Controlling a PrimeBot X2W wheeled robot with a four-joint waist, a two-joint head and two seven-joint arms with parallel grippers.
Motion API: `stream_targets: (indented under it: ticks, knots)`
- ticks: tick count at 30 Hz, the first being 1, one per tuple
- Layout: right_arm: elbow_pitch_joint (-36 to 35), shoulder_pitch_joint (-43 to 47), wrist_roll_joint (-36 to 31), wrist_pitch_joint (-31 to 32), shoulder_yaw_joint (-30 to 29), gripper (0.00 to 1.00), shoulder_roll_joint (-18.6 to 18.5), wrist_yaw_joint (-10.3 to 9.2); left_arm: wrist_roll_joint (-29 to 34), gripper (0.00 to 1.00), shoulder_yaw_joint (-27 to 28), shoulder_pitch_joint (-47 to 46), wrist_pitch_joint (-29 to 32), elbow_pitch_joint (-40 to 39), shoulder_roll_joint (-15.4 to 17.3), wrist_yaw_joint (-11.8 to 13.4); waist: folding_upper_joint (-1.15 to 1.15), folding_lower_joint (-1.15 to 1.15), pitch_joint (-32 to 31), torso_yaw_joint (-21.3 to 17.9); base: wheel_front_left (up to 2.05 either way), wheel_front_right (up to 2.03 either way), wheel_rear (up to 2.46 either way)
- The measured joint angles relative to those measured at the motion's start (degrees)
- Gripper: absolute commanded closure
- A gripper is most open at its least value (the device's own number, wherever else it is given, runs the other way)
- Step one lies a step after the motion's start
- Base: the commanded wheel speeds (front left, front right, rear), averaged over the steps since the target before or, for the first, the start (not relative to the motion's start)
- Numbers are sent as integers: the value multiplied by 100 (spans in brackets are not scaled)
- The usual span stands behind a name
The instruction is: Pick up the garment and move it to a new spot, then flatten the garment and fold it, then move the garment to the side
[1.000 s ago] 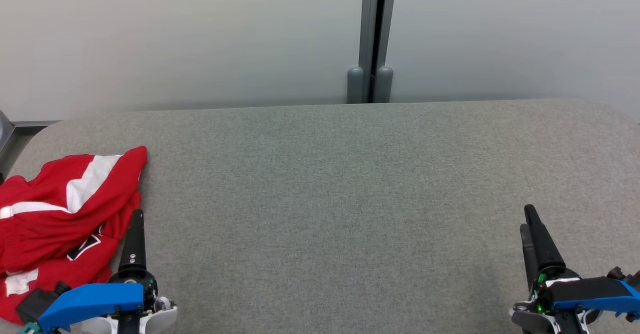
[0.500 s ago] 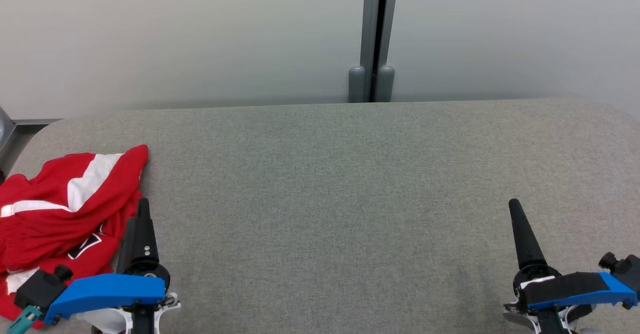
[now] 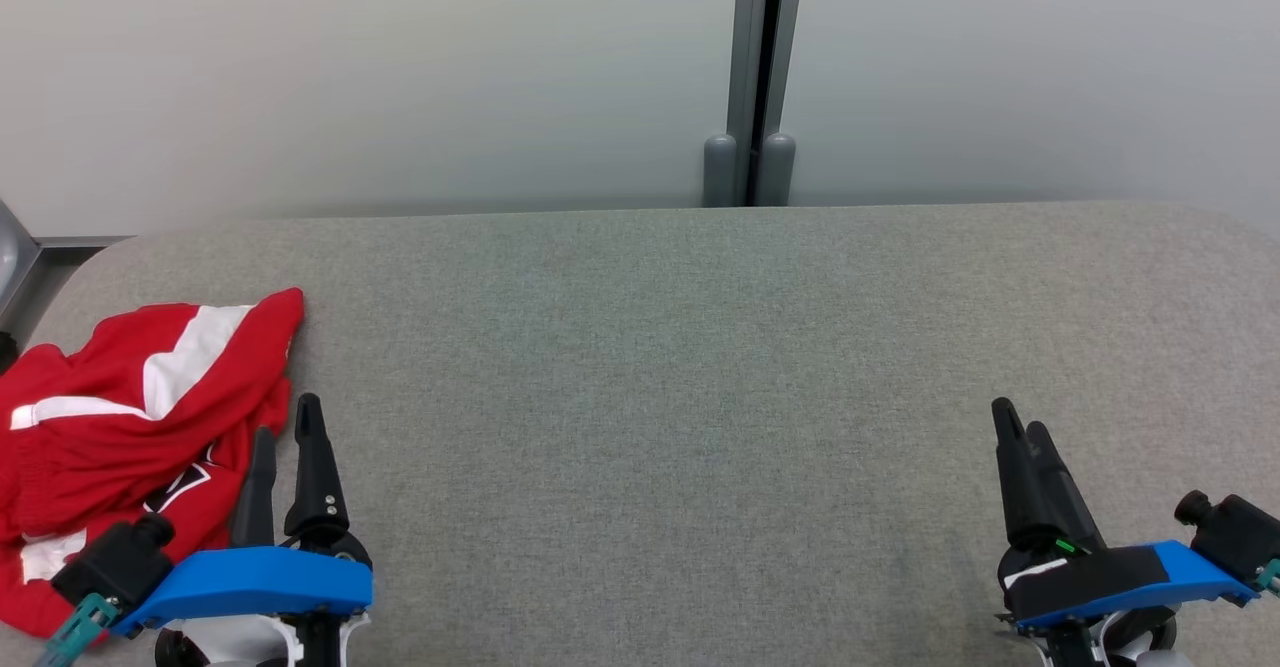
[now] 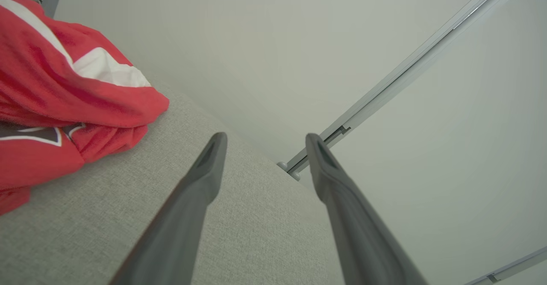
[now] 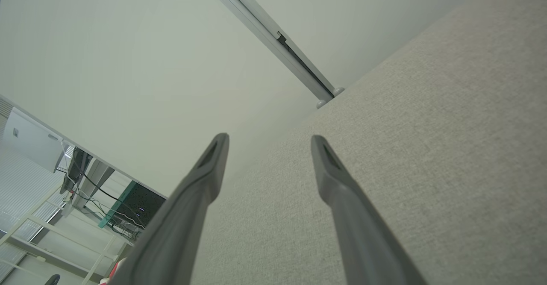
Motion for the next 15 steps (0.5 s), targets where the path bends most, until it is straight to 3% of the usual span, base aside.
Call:
stream_targets:
  ticks: [15]
  knots:
    - [-68,0,-1126,-250,54,0,-2,3,1268,0,-123,25,-253,74,10,110,0,0,-3,47,0,0,0]
